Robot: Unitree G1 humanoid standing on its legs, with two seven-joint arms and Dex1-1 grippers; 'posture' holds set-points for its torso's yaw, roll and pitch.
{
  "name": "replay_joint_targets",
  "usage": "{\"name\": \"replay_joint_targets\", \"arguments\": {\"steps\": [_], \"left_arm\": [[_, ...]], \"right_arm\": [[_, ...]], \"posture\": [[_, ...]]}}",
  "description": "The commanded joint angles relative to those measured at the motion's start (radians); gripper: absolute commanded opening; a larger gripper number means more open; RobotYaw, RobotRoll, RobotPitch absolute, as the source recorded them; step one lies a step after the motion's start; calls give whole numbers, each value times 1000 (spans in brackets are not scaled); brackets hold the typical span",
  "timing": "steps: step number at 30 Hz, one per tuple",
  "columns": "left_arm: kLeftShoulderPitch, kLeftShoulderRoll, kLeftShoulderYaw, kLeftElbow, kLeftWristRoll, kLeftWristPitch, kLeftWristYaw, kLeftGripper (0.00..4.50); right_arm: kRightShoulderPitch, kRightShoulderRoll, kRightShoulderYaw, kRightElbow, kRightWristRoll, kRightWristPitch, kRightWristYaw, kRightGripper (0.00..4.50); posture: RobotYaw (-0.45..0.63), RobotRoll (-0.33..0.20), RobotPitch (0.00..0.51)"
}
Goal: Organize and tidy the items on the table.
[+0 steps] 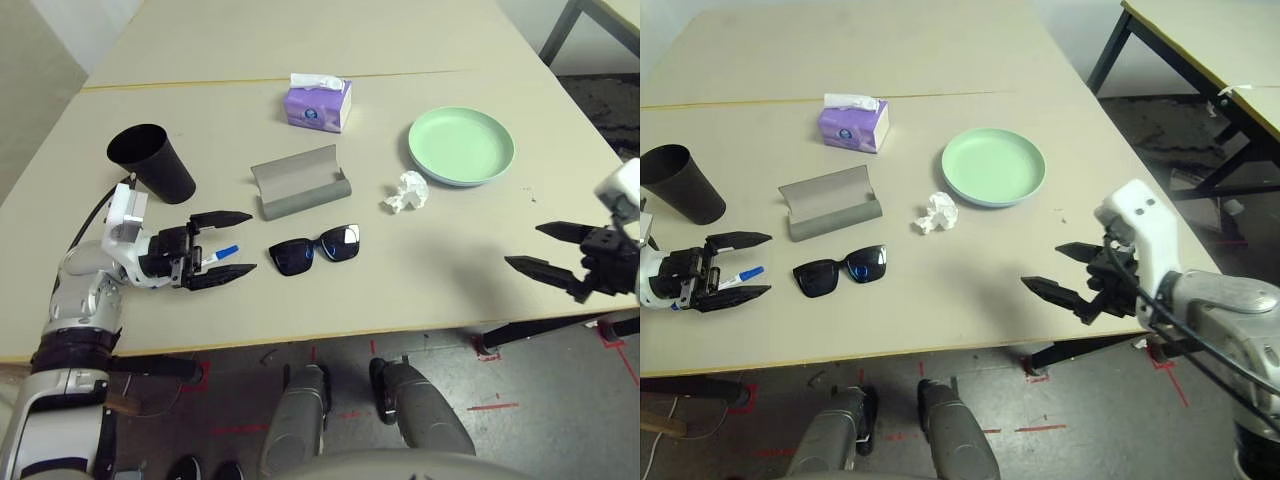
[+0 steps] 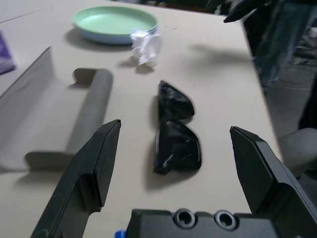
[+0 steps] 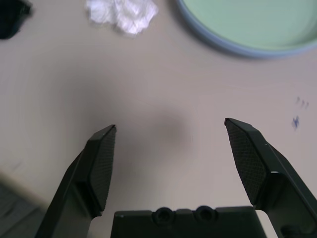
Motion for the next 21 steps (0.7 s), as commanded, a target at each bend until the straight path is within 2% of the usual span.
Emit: {"name": "replay_joint_targets", "arguments": {"steps": [1,6,11,21], "left_arm": [[71,-3,43,-54,18,-12,41,4500],[145,-7,90,-111,37,-22,126,4500],[191,-11,118,-147,42,-19,178,4500],[193,-47,116,-158,57,-32,238,4500]], "right_arm": [[-53,53,87,74,-73,-124,-69,4432],[-113,119,181,153,-100,-223,-70,4432],[-123,140,227,182,-94,-252,-49,4432],[-198,214,340,300,-181,-293,-98,4432]], "posture": [[-56,0,228],[-23,0,222],[-10,0,221],[-10,0,214]]}}
